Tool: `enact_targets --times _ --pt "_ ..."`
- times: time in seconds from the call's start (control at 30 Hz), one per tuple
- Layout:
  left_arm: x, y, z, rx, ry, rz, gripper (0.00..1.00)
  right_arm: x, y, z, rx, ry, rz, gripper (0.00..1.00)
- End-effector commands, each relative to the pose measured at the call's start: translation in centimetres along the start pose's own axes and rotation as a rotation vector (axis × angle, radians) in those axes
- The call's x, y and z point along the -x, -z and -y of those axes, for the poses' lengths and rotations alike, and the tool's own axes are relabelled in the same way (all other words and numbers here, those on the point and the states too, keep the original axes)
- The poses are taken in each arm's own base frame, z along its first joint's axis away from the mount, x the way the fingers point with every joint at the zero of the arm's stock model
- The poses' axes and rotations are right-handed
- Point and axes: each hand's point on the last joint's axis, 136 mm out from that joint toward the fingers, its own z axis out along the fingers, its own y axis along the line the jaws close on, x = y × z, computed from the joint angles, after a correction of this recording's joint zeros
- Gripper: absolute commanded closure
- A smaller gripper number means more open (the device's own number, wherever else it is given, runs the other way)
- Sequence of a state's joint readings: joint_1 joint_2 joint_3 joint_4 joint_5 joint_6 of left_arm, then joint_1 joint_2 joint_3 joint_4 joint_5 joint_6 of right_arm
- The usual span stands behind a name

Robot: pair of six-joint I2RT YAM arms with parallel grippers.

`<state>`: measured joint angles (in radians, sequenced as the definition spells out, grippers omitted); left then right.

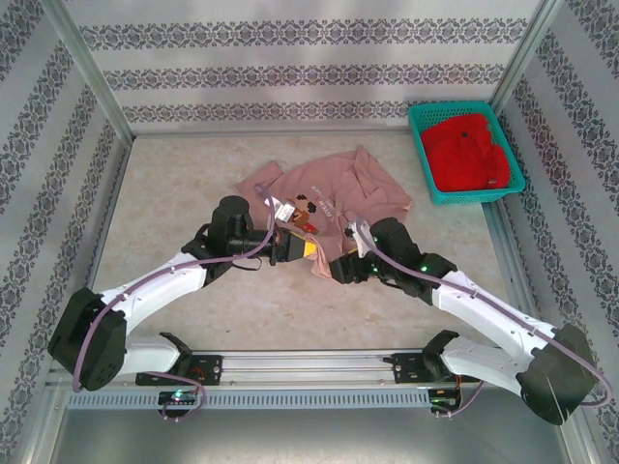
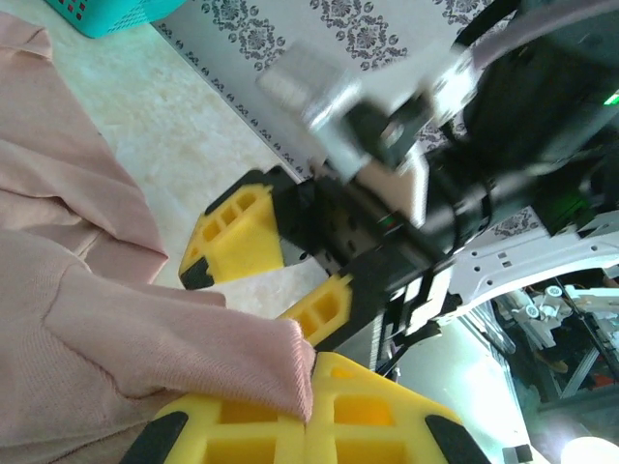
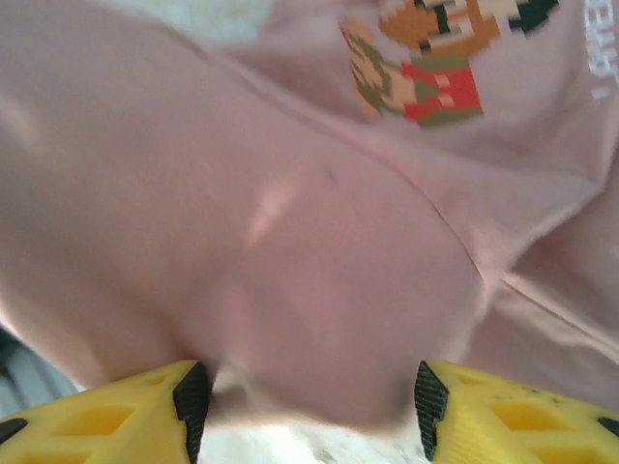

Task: Fold the inside-out t-shirt

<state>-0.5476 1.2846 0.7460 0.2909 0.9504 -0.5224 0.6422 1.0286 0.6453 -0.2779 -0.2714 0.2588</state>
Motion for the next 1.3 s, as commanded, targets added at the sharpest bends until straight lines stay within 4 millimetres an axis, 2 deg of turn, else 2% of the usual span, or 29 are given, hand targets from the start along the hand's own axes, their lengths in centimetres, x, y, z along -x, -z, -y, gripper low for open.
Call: enact_targets --times 0.0,0.13,0.2,0.3,0.37,0.43,0.57,0.77,0.83,0.9,0.97,1.0,1.1,1.17,1.27 --pt "1.8 0.2 1.0 -0.026 -0.021 0.025 1.00 0.0 0.6 1.5 -0.084 0.069 0.072 0.38" --pt "1.9 0.3 0.5 0.010 -0.009 0.025 1.00 -0.4 2.4 1.1 -0.079 0.093 0.140 0.39" --pt "1.9 0.3 0.3 0.018 0.001 0.022 1.00 -1.0 2.5 -0.1 -0.036 0.106 0.149 0.53" --pt "1.9 0.2 0.2 0.022 0.002 0.021 1.00 -1.1 1.8 -1.4 0.011 0.121 0.155 0.64" --pt "2.0 0.2 0.0 0.026 0.003 0.022 1.00 -0.6 0.9 -2.0 0.036 0.114 0.152 0.68" --pt "2.0 0.2 0.0 0.025 0.005 0.021 1.00 0.2 0.1 -2.3 0.047 0.107 0.160 0.67" --pt "1.8 0.2 0.0 0.030 0.003 0.016 1.00 2.0 -0.8 -1.8 0.004 0.091 0.180 0.61" --pt "1.6 0.6 0.1 0.036 -0.007 0.015 1.00 3.7 -1.7 -1.3 -0.027 0.076 0.198 0.62" --pt "1.6 0.7 0.0 0.042 -0.007 0.017 1.00 4.3 -2.0 -1.2 -0.023 0.071 0.204 0.68" --pt "1.6 0.9 -0.3 0.060 -0.001 0.023 1.00 4.8 -2.1 -1.4 -0.005 0.060 0.201 0.80" --pt "1.8 1.4 -1.4 0.124 0.015 0.043 1.00 5.1 -1.7 -1.6 0.031 0.041 0.186 0.98" --pt "1.9 1.8 -2.3 0.179 0.029 0.057 1.00 5.2 -1.1 -1.9 0.061 0.023 0.178 1.00" --pt "2.1 3.7 -6.3 0.444 0.059 0.085 1.00 5.9 1.5 -3.7 0.280 -0.115 0.152 1.00" --pt "2.3 5.2 -8.9 0.620 0.054 0.100 1.00 7.0 3.6 -4.9 0.429 -0.212 0.166 1.00" --pt "2.6 6.4 -11.6 0.781 0.033 0.091 1.00 8.7 5.8 -7.0 0.577 -0.267 0.179 1.00"
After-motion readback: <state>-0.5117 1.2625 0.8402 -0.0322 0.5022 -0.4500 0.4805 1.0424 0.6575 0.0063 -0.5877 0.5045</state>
